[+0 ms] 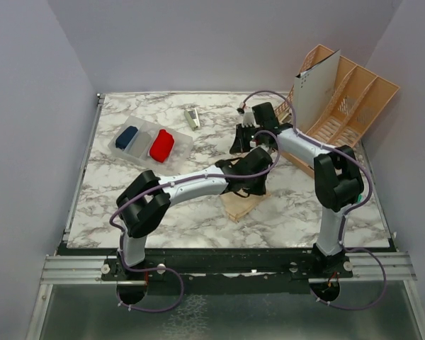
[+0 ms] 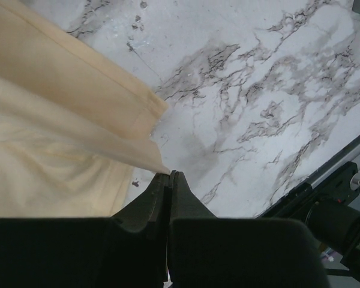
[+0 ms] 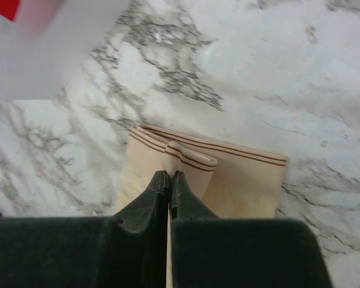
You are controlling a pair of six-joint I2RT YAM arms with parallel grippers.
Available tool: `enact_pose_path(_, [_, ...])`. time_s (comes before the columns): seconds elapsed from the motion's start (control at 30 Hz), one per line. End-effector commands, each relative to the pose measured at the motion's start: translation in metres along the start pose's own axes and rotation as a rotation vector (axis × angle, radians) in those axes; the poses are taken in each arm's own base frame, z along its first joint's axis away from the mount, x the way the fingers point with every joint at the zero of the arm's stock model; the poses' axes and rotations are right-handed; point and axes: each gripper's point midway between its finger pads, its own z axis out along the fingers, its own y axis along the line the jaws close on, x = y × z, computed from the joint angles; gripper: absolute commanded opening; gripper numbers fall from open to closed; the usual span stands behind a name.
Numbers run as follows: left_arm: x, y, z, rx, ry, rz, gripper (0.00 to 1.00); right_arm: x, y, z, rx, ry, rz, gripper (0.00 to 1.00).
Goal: Roll the underwear
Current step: Fold the underwear at the center of the board.
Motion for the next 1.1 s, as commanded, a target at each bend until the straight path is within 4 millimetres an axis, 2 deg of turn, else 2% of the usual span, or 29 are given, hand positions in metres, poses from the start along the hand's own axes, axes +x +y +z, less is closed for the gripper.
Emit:
enact_pose_path(0.0, [-0.013,0.003,-0.029,-0.053,-0.096,-0.014,0.00,-0.050,0.059,-0.019,-0.277,-0.127,-0.091,0.04])
enact_pose_path(0.07, [-0.016,0.002,-0.034,-0.052,-0.112,-0.017,0.00,-0.055,0.063,-0.018,-0.296,-0.124,-0.090,0.04])
enact_pose_path(0.13, [-0.020,0.001,-0.034,-0.051,-0.120,-0.012,0.00,-0.058,0.055,-0.013,-0.261,-0.131,-0.080,0.04])
enact_pose_path(0.23, [-0.020,-0.001,-0.026,-0.051,-0.101,0.002,0.00,-0.051,0.022,0.004,-0.112,-0.085,-0.029,0.04])
enact_pose_path(0.33, [-0.016,-0.007,-0.013,-0.030,-0.063,0.006,0.00,-0.037,-0.017,0.021,0.044,-0.017,0.021,0.04])
enact_pose_path(0.4, [-0.014,-0.009,-0.007,-0.018,-0.047,0.008,0.00,-0.026,-0.033,0.028,0.096,0.027,0.044,0.04])
enact_pose_path(0.5, [-0.013,-0.011,-0.004,-0.012,-0.034,0.019,0.00,-0.016,-0.044,0.035,0.131,0.045,0.057,0.05])
enact_pose_path(0.67, [-0.012,-0.013,-0.003,-0.007,0.019,0.066,0.00,-0.012,-0.057,0.036,0.185,0.042,0.056,0.06])
enact_pose_path(0.77, [-0.013,-0.021,-0.008,0.019,0.036,0.086,0.00,-0.014,-0.056,0.032,0.170,0.042,0.058,0.06])
enact_pose_path(0.9, [-0.019,-0.032,-0.030,0.061,0.022,0.101,0.00,-0.026,-0.039,0.019,0.113,0.010,0.049,0.06])
enact_pose_path(1.07, [-0.028,-0.014,-0.067,-0.003,-0.065,0.080,0.00,-0.037,0.005,-0.001,-0.067,-0.024,0.067,0.06])
